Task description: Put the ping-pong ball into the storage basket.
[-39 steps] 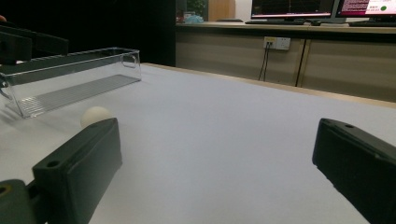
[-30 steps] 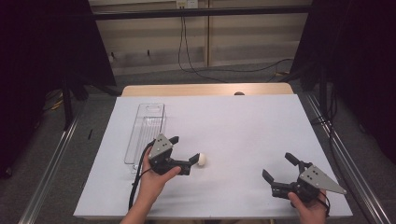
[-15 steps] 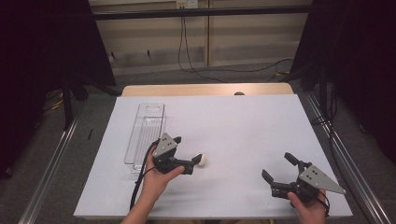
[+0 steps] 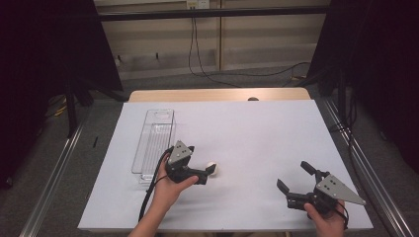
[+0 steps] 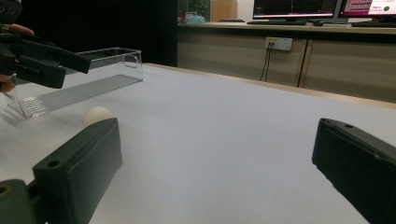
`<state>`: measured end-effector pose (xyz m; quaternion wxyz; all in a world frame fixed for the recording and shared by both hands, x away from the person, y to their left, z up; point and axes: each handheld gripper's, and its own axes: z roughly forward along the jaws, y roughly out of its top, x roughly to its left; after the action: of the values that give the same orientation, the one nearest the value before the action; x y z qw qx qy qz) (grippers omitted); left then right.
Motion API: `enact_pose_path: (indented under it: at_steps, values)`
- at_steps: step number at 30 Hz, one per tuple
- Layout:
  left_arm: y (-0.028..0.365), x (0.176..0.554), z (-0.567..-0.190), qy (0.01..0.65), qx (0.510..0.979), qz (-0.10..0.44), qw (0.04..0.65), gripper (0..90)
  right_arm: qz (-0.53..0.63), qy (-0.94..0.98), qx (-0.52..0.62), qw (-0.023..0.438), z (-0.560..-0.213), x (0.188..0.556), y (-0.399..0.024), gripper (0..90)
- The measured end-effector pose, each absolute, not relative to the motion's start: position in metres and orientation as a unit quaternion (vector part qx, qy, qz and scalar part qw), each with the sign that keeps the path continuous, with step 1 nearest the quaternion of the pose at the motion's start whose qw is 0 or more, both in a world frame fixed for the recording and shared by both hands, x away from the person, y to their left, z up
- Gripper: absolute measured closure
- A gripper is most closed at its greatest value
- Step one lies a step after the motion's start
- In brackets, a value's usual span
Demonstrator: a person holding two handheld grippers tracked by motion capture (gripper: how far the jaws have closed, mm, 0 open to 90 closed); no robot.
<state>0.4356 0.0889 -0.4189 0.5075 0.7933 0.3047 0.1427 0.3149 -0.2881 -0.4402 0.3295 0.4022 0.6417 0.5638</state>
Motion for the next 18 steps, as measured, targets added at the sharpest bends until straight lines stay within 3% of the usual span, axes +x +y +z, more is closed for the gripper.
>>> enact_pose_path:
  at_steps: [18]
  values:
    - [0.077, 0.442, -0.428, 0.312, 0.811, 0.129, 0.478, 2.1, 0.567, 0.642, 0.399, 0.328, -0.440, 0.315, -0.288, 1.1]
